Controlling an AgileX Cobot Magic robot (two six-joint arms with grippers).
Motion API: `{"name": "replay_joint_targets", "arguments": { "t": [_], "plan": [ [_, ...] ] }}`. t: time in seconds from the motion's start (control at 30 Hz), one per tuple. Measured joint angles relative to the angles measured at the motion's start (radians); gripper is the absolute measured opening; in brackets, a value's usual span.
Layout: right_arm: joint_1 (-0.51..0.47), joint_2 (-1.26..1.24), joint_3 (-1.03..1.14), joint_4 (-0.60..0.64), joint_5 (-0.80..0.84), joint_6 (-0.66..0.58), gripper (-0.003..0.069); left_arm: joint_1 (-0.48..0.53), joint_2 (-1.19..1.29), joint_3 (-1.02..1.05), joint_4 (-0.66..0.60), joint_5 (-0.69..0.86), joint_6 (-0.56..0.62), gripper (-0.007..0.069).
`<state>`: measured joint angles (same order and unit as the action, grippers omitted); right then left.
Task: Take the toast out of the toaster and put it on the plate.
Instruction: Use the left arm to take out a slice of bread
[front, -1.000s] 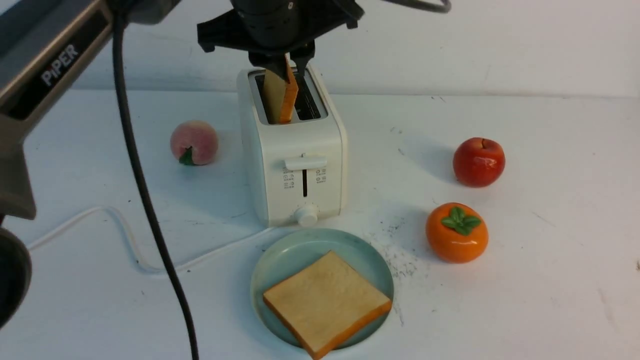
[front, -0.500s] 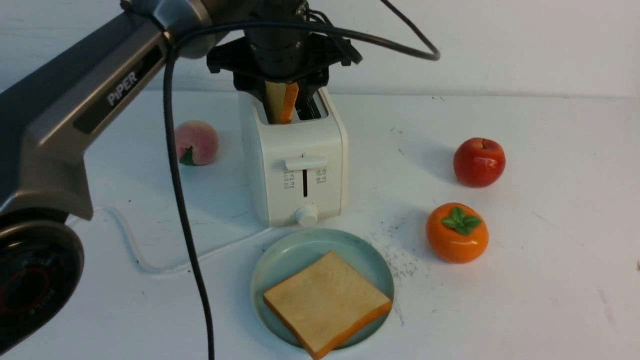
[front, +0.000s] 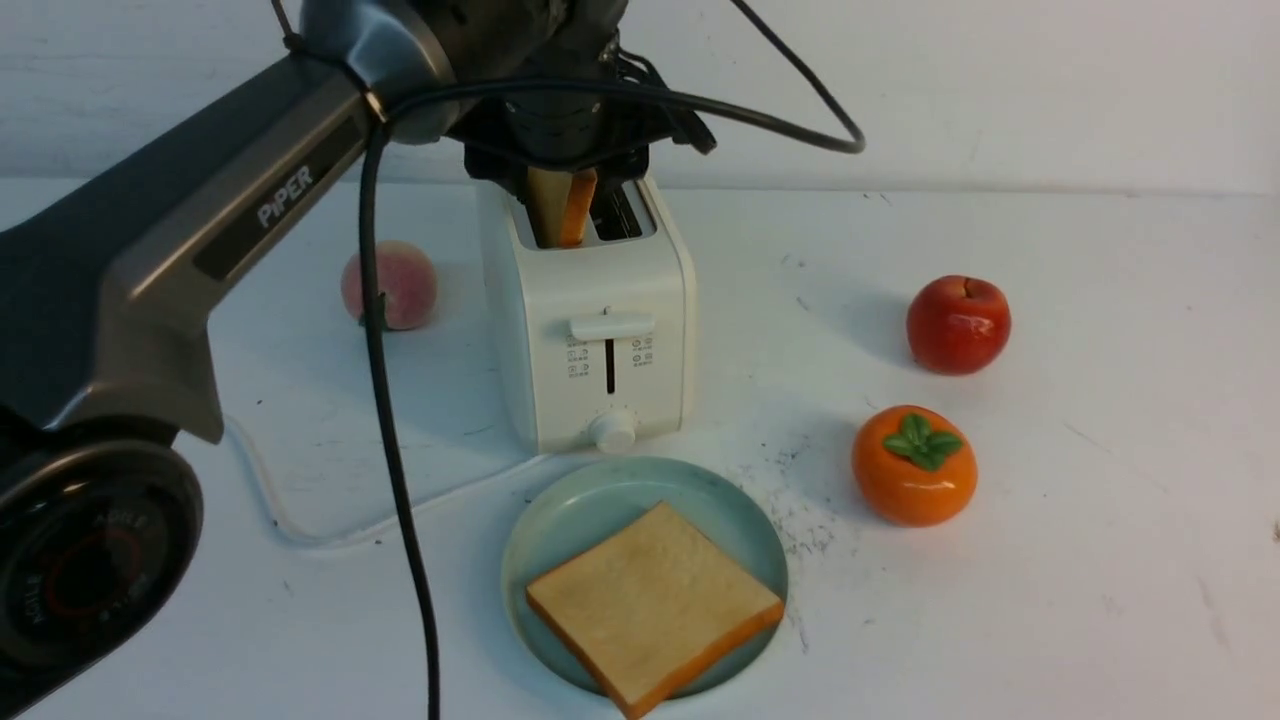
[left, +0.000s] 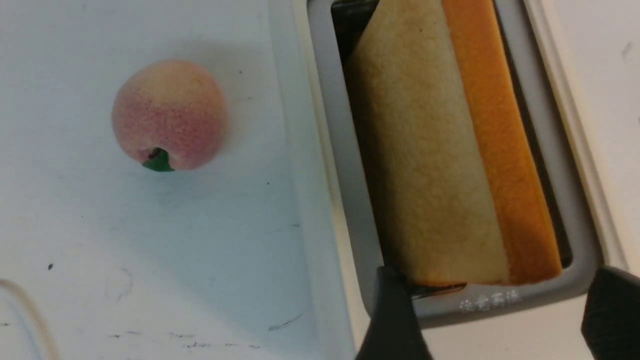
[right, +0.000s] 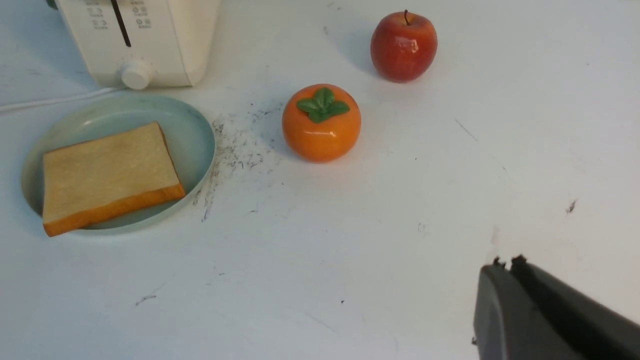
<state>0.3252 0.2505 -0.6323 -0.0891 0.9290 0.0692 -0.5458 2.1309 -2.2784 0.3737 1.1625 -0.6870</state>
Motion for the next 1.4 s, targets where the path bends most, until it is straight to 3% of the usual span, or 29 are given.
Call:
{"name": "replay_joint_targets", "arguments": {
  "t": [0.27, 0.7, 1.2, 1.4],
  "plan": [
    [0.0, 0.0, 0.029, 0.016, -0.058, 0.0, 0.0021, 0.0, 0.021, 0.0, 0.126, -0.054, -0.016, 0.0479],
    [0.0, 0.0, 0.029, 0.022, -0.075, 0.0, 0.0029, 0.001, 0.035, 0.0, 0.11, -0.207, -0.023, 0.0479],
    [0.0, 0.0, 0.029, 0.022, -0.075, 0.0, 0.0038, 0.001, 0.124, 0.0, 0.209, -0.213, -0.023, 0.0479],
    [0.0, 0.0, 0.029, 0.022, -0.075, 0.0, 0.0041, 0.001, 0.13, 0.0, 0.251, -0.214, -0.023, 0.0416]
  ]
}}
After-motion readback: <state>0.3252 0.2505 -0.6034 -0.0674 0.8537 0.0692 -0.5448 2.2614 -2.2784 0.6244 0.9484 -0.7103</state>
